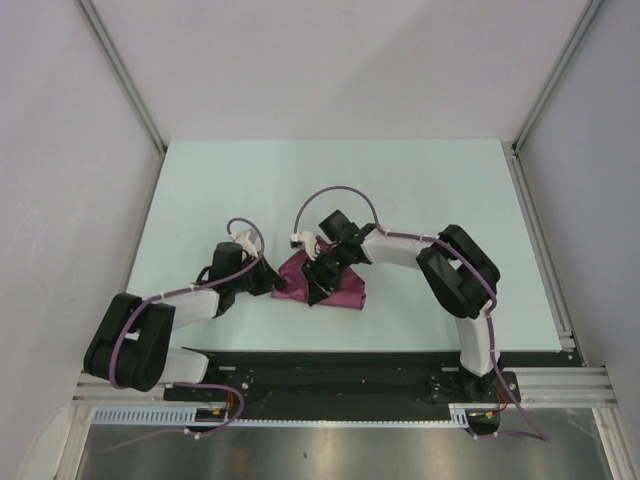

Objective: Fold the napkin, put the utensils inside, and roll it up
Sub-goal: Roll the napkin with the utensil

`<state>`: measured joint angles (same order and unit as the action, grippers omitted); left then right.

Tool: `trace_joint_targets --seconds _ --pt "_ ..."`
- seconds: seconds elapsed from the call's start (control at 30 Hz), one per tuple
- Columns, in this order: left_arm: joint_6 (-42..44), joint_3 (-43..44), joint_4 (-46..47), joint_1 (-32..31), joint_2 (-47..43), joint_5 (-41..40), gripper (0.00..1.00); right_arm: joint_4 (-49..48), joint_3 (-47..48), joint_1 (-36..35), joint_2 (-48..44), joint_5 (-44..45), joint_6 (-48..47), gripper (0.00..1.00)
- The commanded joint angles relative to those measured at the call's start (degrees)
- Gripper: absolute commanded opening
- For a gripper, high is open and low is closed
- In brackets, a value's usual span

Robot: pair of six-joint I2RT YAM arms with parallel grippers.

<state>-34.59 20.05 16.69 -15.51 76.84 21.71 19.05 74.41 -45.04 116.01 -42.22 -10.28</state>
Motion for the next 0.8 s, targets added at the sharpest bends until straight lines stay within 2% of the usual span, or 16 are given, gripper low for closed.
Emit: trace_joint_targets --seconds 0.0,0.17,0.33,0.53,0.77 --pt "0.8 2.4 -4.6 0.8 -0.1 -1.1 0.00 5.0 1.3 3.1 -5.5 7.8 -1.3 0.60" --pt "0.8 4.1 -7.0 1.1 1.0 -1.4 0.00 2.8 -0.5 2.2 -15.2 19.2 -0.9 0.65" --pt "0.8 6.4 -8.9 1.3 3.1 -1.3 0.00 -5.7 -8.9 -5.3 -21.2 33.9 -3.3 0.69" --pt "1.0 8.2 -9.8 2.1 5.5 -0.9 0.00 -14.8 -14.9 -14.8 -20.6 48.7 -6.2 0.70" --pt "1.4 9.1 -9.5 2.6 8.2 0.3 0.00 -22.3 -16.5 -19.5 -16.3 57.3 -10.3 0.69"
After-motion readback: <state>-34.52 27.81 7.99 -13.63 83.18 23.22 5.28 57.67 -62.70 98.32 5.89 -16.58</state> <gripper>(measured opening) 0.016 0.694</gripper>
